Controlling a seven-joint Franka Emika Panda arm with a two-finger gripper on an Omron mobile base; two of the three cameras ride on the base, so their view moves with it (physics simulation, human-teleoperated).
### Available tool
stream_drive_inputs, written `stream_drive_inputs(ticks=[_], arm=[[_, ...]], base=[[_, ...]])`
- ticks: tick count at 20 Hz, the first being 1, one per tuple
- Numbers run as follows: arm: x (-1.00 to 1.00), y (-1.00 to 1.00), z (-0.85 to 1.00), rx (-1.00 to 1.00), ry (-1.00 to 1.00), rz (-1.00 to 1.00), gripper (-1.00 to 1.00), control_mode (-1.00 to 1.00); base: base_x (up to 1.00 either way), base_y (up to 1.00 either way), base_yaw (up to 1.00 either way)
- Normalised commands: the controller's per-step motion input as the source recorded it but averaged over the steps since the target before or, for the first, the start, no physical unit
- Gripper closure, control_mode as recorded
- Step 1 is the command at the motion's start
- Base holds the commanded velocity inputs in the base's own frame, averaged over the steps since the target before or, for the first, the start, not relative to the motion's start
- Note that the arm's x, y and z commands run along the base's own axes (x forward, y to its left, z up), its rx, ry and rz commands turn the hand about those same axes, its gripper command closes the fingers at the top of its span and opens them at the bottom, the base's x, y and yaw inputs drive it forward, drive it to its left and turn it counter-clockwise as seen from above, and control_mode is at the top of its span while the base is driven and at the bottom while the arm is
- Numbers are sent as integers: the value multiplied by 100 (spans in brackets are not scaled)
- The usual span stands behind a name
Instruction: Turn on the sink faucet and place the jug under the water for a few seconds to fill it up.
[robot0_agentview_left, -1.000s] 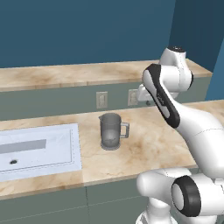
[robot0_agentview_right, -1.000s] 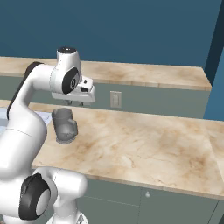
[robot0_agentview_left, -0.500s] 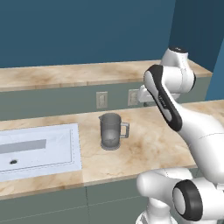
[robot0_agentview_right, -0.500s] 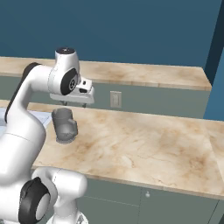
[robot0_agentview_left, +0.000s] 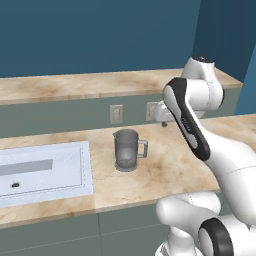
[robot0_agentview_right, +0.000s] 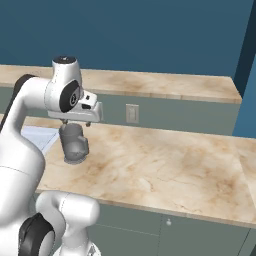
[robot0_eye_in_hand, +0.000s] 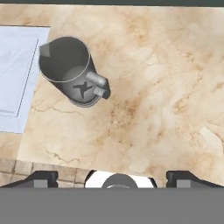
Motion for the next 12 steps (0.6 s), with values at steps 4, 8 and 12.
stream_drive_inputs(ticks=[4,8,12], arm=[[-14,60,-1,0,0,0,-100,-100],[0,20,0,0,0,0,-100,-100],[0,0,0,0,0,0,-100,-100]], base=[[0,0,0],[0,0,0],[0,0,0]])
